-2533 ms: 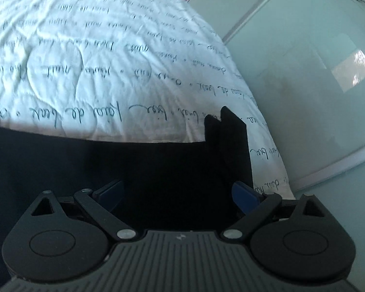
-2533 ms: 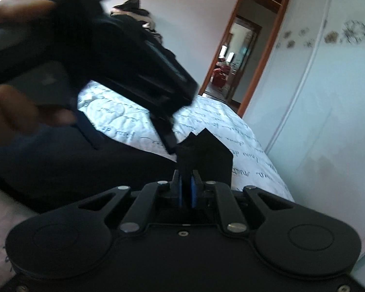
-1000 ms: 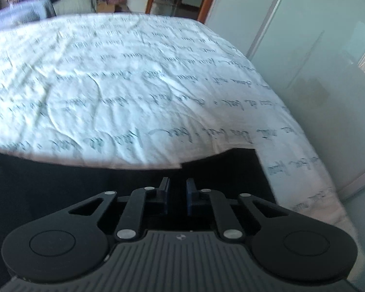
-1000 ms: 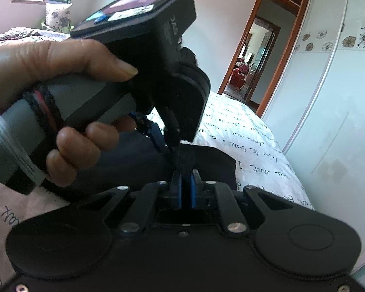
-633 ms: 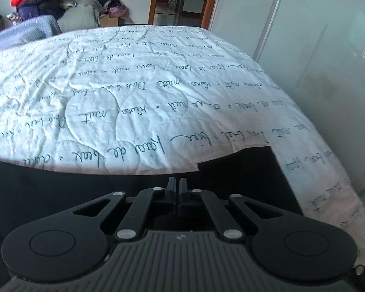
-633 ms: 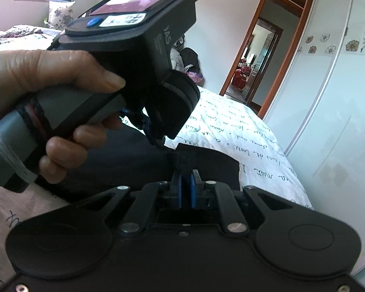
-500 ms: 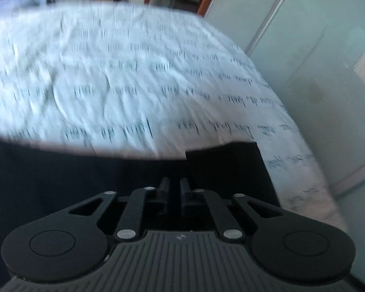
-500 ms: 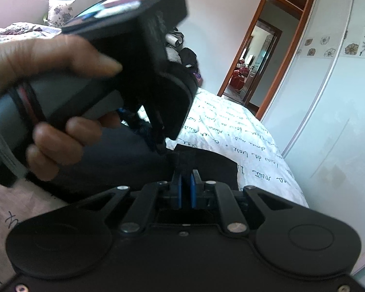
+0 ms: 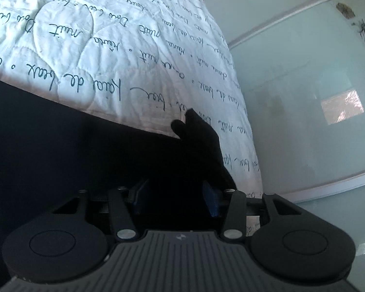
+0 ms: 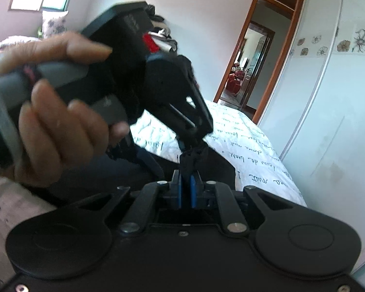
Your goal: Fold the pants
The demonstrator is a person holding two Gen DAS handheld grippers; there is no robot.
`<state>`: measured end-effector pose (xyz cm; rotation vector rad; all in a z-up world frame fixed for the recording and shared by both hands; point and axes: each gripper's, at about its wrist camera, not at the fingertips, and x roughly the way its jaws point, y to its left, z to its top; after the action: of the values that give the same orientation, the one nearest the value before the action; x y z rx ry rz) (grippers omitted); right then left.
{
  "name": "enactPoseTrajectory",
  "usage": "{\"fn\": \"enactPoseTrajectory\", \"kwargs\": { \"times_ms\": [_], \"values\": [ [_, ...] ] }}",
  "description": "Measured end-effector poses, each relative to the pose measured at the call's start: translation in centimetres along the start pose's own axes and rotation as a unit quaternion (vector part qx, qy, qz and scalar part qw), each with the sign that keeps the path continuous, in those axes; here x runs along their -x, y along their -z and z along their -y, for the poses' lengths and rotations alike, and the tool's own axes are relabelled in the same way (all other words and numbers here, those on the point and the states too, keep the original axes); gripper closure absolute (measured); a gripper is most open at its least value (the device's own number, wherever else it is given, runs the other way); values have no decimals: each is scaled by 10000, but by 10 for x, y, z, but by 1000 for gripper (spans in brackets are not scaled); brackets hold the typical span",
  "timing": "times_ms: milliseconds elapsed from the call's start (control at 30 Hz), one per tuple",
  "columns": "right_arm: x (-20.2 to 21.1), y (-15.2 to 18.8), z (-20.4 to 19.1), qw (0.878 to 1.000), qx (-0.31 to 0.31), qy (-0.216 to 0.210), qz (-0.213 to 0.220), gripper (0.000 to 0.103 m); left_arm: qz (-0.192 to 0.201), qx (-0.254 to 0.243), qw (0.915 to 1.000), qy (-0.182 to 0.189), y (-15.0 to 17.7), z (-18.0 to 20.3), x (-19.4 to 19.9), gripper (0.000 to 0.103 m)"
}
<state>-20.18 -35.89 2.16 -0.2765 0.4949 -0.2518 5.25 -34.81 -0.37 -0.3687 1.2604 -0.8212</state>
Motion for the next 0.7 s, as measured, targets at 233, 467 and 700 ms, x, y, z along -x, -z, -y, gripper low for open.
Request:
{"fn": "enactPoseTrajectory", "kwargs": {
  "times_ms": [233,467,700],
  "values": [
    [-5,-5,1,9999,-83,15,-57,94,-23,28,9999,132,-3,-6,3,37],
    [-7,-6,2,9995,-263,43,-173,94,430,-583,9970,-254,2,9,12,25],
    [-10,-9,-1,9988,-353,165,-312,94,433,-290,9983,271,-2,-1,24,9]
  ]
}}
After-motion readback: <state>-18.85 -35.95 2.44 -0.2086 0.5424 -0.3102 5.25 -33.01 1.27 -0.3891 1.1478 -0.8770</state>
